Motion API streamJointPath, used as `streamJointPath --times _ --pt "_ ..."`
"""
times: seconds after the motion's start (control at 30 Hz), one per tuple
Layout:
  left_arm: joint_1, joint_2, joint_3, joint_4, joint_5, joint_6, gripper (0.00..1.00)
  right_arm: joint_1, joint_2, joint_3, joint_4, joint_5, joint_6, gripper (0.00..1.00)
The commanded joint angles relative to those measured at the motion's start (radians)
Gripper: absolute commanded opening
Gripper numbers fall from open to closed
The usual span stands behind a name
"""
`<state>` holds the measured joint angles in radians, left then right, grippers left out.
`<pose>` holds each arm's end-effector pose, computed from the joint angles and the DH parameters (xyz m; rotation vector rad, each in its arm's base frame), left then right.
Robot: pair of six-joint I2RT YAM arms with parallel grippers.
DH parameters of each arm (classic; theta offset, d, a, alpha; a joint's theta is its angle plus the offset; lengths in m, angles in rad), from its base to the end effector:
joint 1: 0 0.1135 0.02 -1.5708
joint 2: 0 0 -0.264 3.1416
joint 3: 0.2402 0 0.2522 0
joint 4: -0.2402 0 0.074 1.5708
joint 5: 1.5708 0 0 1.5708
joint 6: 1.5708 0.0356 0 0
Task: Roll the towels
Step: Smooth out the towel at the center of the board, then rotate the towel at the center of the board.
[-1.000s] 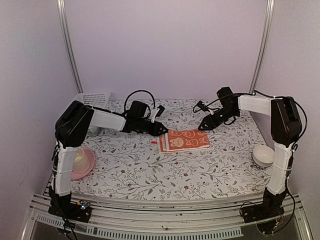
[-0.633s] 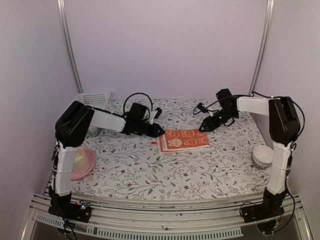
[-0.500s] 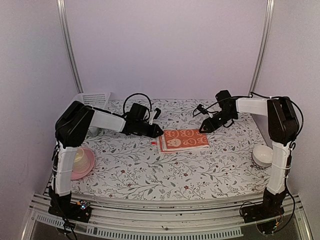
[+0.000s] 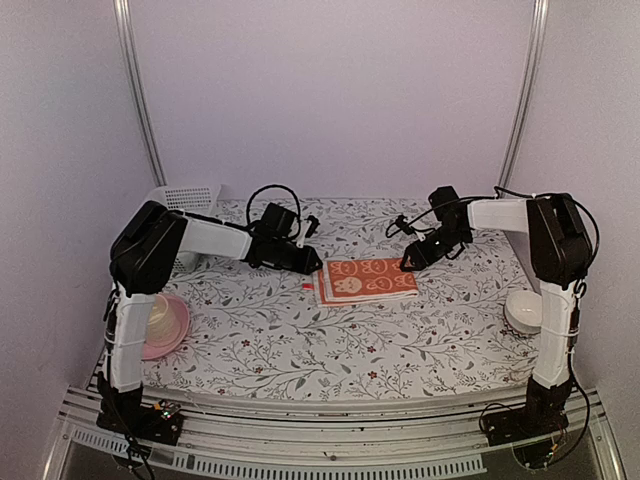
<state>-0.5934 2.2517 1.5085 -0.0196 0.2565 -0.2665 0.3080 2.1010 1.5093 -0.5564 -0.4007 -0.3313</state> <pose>0.3975 -0.2790 0.1221 0.5242 2.3604 -0.7132 0.4095 0.1448 0.1570 -0.9485 2.4957 0.5349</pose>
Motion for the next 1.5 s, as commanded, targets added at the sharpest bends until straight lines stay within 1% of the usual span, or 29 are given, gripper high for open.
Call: streamJointPath --times 0.0,0.13,0.23,0.3,0.37,0.5,0.57,0.63,0.7,0.77,0.8,0.83,0.87,0.97,1.1,1.2,1.33,1.47 --pt "0.010 -0.004 0.007 -0.035 -0.034 0.008 0.25 -0.010 -0.027 -0.006 -0.022 0.017 0.042 0.51" --pt "0.008 -0.021 -0.009 -0.048 -0.053 0.020 0.41 -0.048 -0.029 0.000 -0.068 -0.075 0.079 0.51" --pt "0.007 -0.077 -0.058 -0.022 -0.079 0.018 0.52 -0.057 -0.027 -0.012 -0.084 -0.083 0.067 0.52" --pt "0.003 -0.122 -0.101 0.003 -0.099 0.009 0.61 -0.058 -0.025 -0.024 -0.098 -0.095 0.050 0.51" --pt "-0.010 -0.171 -0.159 0.028 -0.129 -0.002 0.71 -0.058 -0.026 -0.034 -0.113 -0.107 0.033 0.51" --pt "-0.063 -0.241 -0.241 0.075 -0.197 -0.016 0.96 -0.058 -0.057 -0.042 -0.107 -0.063 0.015 0.52" --pt "-0.101 -0.252 -0.255 0.078 -0.245 -0.018 0.97 -0.058 -0.082 -0.043 -0.094 -0.020 0.006 0.54" --pt "-0.145 -0.246 -0.250 0.064 -0.315 -0.011 0.97 -0.057 -0.108 -0.048 -0.082 0.029 -0.001 0.58" --pt "-0.194 -0.230 -0.229 0.034 -0.415 0.004 0.97 -0.057 -0.133 -0.057 -0.066 0.091 -0.007 0.67" --pt "-0.233 -0.202 -0.193 0.001 -0.498 0.013 0.97 -0.061 -0.160 -0.070 -0.043 0.149 -0.010 0.81" --pt "-0.246 -0.182 -0.169 -0.014 -0.523 0.017 0.97 -0.066 -0.172 -0.074 -0.032 0.171 -0.010 0.87" --pt "-0.256 -0.162 -0.146 -0.028 -0.545 0.020 0.97 -0.070 -0.184 -0.077 -0.023 0.187 -0.007 0.97" --pt "-0.265 -0.140 -0.123 -0.046 -0.561 0.022 0.97 -0.080 -0.193 -0.081 -0.017 0.194 -0.005 0.99" --pt "-0.288 -0.072 -0.046 -0.112 -0.617 0.027 0.97 -0.103 -0.218 -0.091 -0.005 0.186 -0.001 0.99" --pt "-0.308 -0.018 -0.011 -0.197 -0.745 0.029 0.97 -0.126 -0.247 -0.109 0.020 0.162 0.001 0.99" --pt "-0.308 -0.023 -0.038 -0.221 -0.788 0.024 0.97 -0.127 -0.252 -0.113 0.027 0.145 0.000 0.99" --pt "-0.306 -0.061 -0.119 -0.220 -0.795 0.022 0.97 -0.127 -0.263 -0.115 0.031 0.148 0.000 0.99" --pt "-0.267 -0.086 -0.175 -0.211 -0.820 0.060 0.97 -0.127 -0.287 -0.127 0.052 0.151 0.000 0.99"
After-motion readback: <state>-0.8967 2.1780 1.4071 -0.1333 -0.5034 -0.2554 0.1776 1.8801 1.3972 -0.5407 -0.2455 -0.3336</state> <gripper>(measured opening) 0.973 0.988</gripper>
